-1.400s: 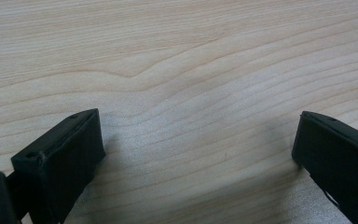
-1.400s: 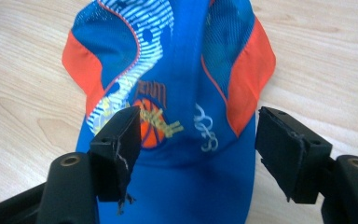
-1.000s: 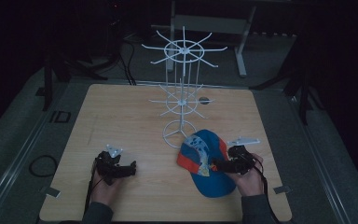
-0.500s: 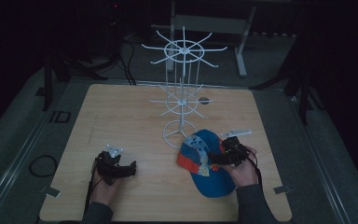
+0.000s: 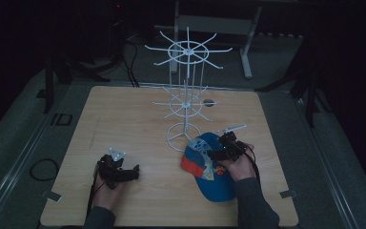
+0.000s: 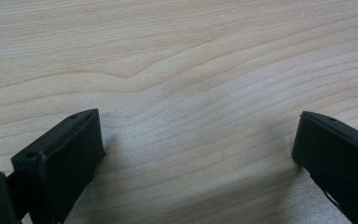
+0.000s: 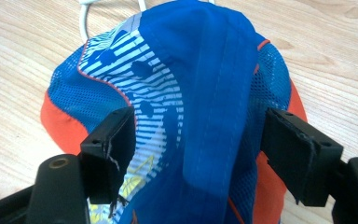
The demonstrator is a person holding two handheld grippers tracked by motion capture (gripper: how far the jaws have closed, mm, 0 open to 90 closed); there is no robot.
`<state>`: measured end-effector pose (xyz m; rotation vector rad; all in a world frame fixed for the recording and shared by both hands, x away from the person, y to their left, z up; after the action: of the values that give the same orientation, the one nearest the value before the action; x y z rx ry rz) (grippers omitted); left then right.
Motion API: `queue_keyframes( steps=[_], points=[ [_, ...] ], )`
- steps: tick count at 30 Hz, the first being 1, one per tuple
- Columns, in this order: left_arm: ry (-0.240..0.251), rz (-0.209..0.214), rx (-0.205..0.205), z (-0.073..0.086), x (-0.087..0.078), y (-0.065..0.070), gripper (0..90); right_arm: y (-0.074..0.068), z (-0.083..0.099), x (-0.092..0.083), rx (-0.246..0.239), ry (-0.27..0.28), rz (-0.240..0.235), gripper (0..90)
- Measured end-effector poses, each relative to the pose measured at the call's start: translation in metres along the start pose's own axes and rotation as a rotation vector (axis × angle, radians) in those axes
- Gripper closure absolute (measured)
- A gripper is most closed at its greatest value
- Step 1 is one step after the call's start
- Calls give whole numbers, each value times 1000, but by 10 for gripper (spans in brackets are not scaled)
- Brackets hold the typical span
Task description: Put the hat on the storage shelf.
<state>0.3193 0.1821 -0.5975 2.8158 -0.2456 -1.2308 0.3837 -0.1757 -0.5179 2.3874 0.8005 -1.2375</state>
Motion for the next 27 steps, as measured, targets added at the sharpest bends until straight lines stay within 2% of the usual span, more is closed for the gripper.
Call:
queue_keyframes(
  steps=[16,20,21,23,24,25,26,27],
  points=[
    [0,3,2,0,0,1,24,4,-8,26,13,-83,-3,246],
    [1,3,2,0,0,1,24,3,-9,29,2,-92,-6,242],
    [0,3,3,0,0,1,24,1,-9,29,14,-103,-10,261],
    [1,3,3,0,0,1,25,0,-10,30,-8,-100,-1,317],
    [1,4,3,0,0,1,25,-1,-10,31,-12,-105,7,431],
    [1,4,3,0,0,1,24,-1,-10,31,-12,-105,7,431],
    [0,4,4,0,0,1,24,-1,-11,31,-22,-110,19,553],
    [0,4,4,0,0,1,24,-1,-11,31,-22,-110,19,553]
  ],
)
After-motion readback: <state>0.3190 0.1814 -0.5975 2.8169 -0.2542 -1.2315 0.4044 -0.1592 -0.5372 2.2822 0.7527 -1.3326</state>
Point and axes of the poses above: each handheld gripper's, and its own axes: x roughly forward along the jaws, z roughly out of its underside, y roughly to its right, the point moved 4 cm from there along x, roughly forward along the jaws, and after that the axes turned 9 degrees about -x, right-handed, at the moved point
